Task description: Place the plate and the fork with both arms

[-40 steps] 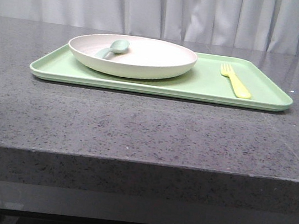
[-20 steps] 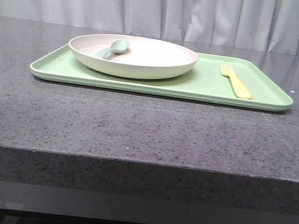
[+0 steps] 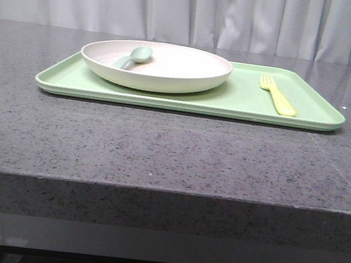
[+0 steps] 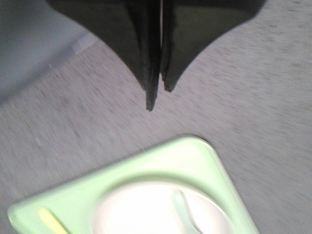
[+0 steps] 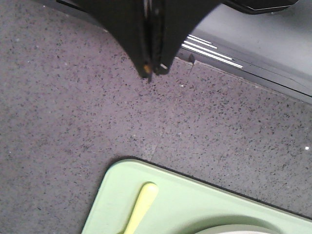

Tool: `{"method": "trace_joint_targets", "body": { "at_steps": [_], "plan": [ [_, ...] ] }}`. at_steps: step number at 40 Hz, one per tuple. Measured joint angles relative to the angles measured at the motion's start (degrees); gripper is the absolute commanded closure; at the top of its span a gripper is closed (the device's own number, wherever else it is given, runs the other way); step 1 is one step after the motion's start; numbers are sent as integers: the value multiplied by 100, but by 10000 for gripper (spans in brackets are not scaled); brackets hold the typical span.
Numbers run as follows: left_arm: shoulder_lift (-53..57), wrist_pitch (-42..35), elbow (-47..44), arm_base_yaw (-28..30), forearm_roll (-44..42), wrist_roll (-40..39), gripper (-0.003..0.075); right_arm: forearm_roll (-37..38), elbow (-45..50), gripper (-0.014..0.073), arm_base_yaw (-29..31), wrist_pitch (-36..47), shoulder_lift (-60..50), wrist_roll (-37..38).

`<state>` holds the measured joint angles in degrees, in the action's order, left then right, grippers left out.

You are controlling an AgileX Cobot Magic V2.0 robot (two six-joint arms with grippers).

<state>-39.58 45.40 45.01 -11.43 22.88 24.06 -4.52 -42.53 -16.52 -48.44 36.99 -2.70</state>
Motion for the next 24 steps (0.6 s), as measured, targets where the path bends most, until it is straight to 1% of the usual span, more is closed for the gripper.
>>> {"method": "trace_joint_targets", "body": {
  "at_steps": [3, 7, 11, 14, 16, 20, 24],
  "plan": [
    [825, -522, -490, 351, -17, 0, 738, 0, 0, 662, 0, -10, 0, 0],
    [1600, -1027, -1042, 703, -266, 0, 738, 0, 0, 662, 0, -17, 0, 0],
    [2251, -1479, -1532, 943, -464, 0, 738, 0, 0, 662, 0, -17, 0, 0],
    [2625, -1960, -1942, 1041, -569, -94, 738, 0, 0, 662, 0, -31, 0, 0],
    [2848, -2332, -2260, 1056, -825, -496, 738, 0, 0, 662, 0, -47, 0, 0],
    [3288, -3005, -2951, 1056, -1588, -1623, 738, -8, 0, 662, 0, -50, 0, 0],
    [3544, -3456, -3439, 1056, -1876, -2032, 738, -8, 0, 662, 0, -59, 0, 0]
  ]
}}
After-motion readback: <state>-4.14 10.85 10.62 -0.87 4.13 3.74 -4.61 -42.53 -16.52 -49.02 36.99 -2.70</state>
